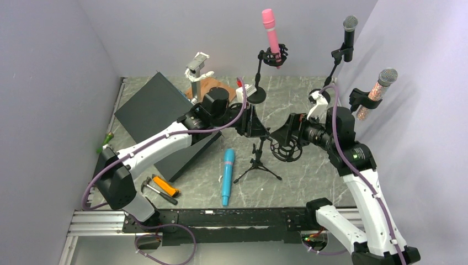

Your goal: Remove the microphone from the stand

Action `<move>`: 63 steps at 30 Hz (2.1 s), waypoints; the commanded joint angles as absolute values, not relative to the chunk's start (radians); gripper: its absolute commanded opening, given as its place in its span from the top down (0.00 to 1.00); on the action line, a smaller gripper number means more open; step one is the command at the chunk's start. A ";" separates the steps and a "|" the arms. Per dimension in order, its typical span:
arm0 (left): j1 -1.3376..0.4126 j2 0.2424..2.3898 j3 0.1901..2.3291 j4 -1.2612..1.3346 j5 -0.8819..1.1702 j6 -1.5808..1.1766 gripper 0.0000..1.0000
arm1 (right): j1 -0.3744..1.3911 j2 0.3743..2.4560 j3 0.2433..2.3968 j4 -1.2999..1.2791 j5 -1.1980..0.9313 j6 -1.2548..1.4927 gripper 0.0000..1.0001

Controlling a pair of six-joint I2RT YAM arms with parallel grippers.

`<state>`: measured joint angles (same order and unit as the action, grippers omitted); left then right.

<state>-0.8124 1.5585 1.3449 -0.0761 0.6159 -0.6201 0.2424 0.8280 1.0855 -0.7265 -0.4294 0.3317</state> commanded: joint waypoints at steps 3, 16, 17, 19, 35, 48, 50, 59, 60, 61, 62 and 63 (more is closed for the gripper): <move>-0.819 1.602 1.186 -0.263 0.526 -0.531 0.56 | 0.245 0.863 1.214 -0.723 -0.364 0.310 0.00; -0.822 1.588 1.193 -0.280 0.498 -0.503 0.50 | 0.244 0.844 1.124 -0.678 -0.337 0.333 0.00; -0.821 1.577 1.225 -0.299 0.499 -0.496 0.48 | 0.245 0.844 1.115 -0.675 -0.327 0.334 0.00; -0.817 1.557 1.309 -0.329 0.502 -0.487 0.45 | 0.242 0.852 1.110 -0.673 -0.293 0.341 0.00; -0.616 1.462 1.611 -0.527 0.528 -0.404 0.42 | 0.253 0.996 1.277 -0.660 -0.061 0.262 0.00; -0.558 1.326 1.523 -0.574 0.259 -0.282 0.46 | 0.408 1.366 1.648 -0.578 0.338 0.167 0.00; -0.558 1.295 1.474 -0.549 0.211 -0.266 0.49 | 0.408 1.423 1.702 -0.533 0.388 0.126 0.00; -0.558 1.284 1.423 -0.510 0.176 -0.271 0.52 | 0.405 1.798 2.116 -0.450 0.457 -0.061 0.00; -0.557 1.285 1.420 -0.506 0.187 -0.273 0.51 | 0.404 1.845 2.171 -0.449 0.467 -0.085 0.00; -0.557 1.285 1.417 -0.504 0.192 -0.277 0.50 | 0.402 1.891 2.228 -0.450 0.477 -0.101 0.00; -0.557 1.282 1.416 -0.500 0.193 -0.275 0.50 | 0.397 1.934 2.279 -0.455 0.483 -0.109 0.00; -0.558 1.279 1.416 -0.501 0.188 -0.272 0.50 | 0.391 1.975 2.328 -0.455 0.481 -0.116 0.00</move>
